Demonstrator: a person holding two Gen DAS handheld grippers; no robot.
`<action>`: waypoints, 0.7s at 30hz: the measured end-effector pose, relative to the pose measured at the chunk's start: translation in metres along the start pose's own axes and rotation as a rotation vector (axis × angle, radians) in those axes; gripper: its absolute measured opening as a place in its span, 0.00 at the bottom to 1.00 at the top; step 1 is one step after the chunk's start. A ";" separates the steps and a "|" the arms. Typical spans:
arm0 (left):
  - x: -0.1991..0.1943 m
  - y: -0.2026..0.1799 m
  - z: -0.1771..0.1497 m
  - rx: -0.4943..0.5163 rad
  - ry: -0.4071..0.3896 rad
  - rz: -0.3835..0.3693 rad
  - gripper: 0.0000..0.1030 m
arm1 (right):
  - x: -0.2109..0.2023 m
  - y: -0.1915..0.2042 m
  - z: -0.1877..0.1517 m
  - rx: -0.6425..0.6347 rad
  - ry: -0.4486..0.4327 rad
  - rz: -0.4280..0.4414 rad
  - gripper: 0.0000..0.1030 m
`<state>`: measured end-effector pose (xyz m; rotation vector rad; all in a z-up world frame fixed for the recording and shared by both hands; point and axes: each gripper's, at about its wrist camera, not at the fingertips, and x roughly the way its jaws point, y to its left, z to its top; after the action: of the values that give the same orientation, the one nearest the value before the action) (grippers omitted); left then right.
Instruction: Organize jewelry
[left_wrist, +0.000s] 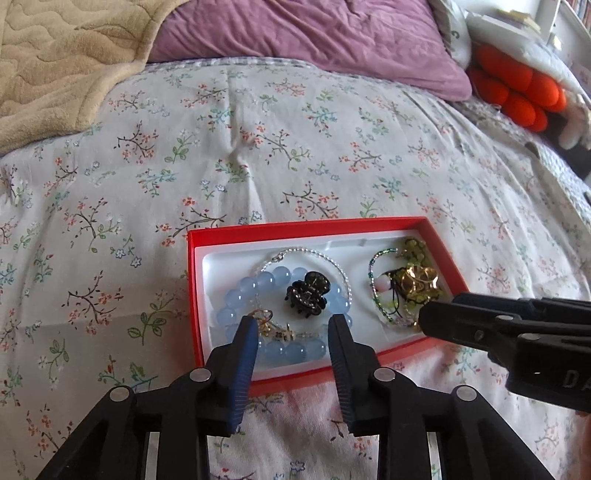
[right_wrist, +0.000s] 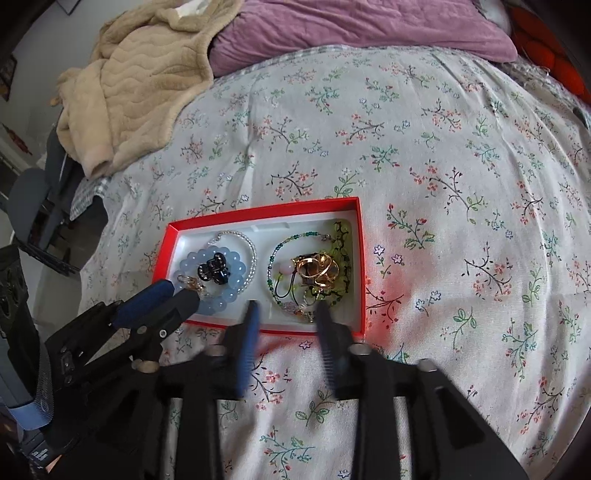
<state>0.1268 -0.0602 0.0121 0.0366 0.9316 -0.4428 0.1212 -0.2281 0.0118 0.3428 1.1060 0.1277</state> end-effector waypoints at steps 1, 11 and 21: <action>-0.002 0.000 -0.001 0.001 0.000 0.000 0.39 | -0.003 0.000 -0.001 0.001 -0.005 0.004 0.40; -0.033 0.002 -0.017 -0.016 -0.011 0.090 0.80 | -0.032 -0.003 -0.016 -0.033 -0.038 -0.061 0.55; -0.052 0.007 -0.049 -0.057 0.046 0.222 0.99 | -0.051 0.004 -0.053 -0.107 -0.055 -0.239 0.90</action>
<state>0.0654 -0.0247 0.0227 0.0978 0.9730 -0.2108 0.0510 -0.2269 0.0351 0.1160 1.0732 -0.0345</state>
